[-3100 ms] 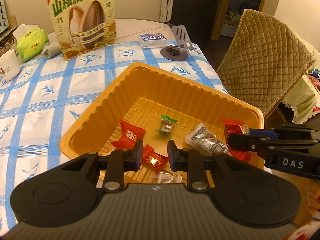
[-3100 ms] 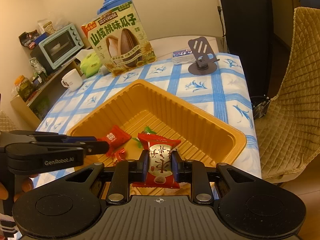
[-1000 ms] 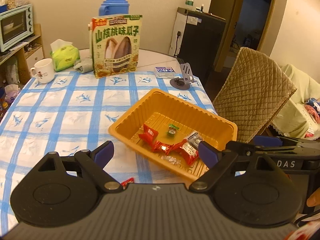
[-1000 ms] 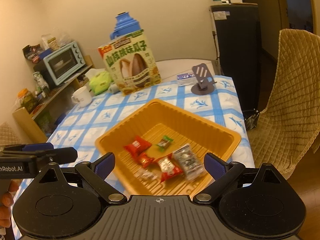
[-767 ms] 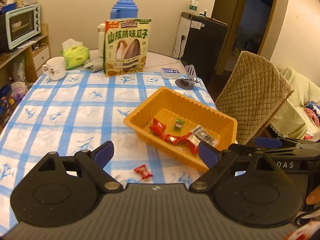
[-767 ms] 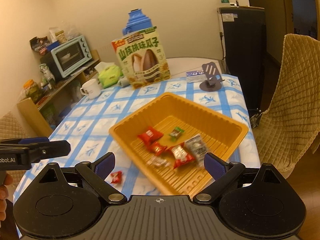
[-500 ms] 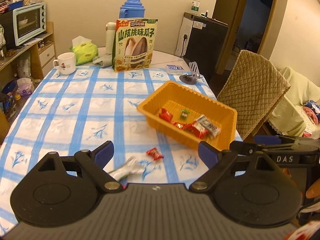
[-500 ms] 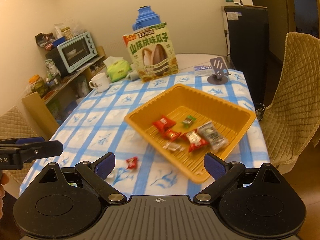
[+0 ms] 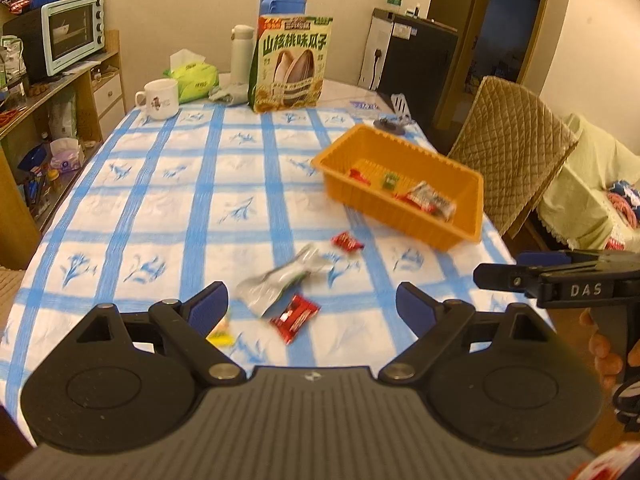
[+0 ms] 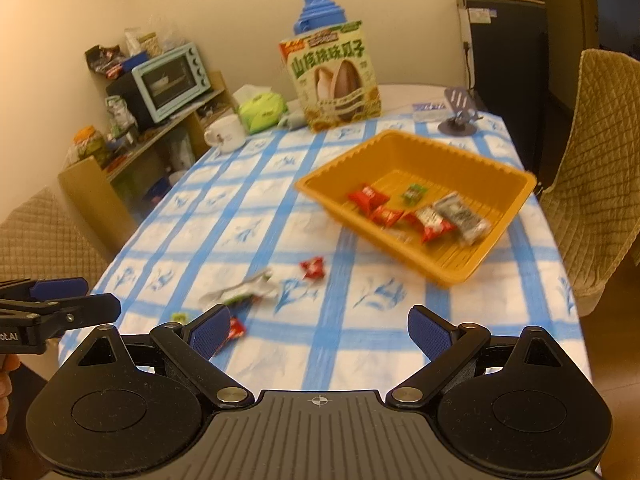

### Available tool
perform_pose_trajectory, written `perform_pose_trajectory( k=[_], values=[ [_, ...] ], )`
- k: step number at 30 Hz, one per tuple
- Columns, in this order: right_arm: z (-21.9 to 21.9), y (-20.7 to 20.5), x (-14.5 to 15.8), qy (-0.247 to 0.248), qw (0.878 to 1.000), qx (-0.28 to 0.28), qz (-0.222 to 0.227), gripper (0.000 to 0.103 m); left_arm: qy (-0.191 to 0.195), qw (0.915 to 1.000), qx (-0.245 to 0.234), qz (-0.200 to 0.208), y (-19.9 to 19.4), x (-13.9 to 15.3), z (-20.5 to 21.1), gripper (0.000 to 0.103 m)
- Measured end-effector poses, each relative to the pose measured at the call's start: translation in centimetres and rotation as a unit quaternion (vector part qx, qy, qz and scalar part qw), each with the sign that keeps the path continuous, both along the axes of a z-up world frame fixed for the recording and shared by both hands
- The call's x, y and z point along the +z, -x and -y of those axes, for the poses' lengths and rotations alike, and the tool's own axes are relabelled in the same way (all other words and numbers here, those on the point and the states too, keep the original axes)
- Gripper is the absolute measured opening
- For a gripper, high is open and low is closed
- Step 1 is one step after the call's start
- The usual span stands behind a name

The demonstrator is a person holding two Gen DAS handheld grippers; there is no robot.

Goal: Organize snacks
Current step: 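Lift both grippers away from the tray, then grasp the yellow-green wrapped candy with the left gripper while the right gripper approaches a red candy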

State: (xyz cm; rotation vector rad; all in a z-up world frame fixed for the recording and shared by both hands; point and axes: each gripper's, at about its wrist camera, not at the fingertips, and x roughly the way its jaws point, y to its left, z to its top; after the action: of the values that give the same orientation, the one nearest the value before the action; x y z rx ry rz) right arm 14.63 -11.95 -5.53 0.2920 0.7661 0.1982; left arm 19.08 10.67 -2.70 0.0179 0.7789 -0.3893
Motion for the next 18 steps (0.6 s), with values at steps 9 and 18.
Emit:
perform_pose_trajectory(
  k=[9, 18],
  values=[
    [-3.1, 1.1, -1.7, -0.001, 1.000, 0.021, -0.022, 0.095, -0.009, 0.9996, 0.011, -0.023, 1.2, -2.3, -2.7, 0.089],
    [-5.6, 0.6, -3.8, 0.005, 0.999, 0.045, -0.030, 0.095, -0.017, 0.9985, 0.029, -0.043, 0.8, -4.2, -4.1, 0.084]
  ],
)
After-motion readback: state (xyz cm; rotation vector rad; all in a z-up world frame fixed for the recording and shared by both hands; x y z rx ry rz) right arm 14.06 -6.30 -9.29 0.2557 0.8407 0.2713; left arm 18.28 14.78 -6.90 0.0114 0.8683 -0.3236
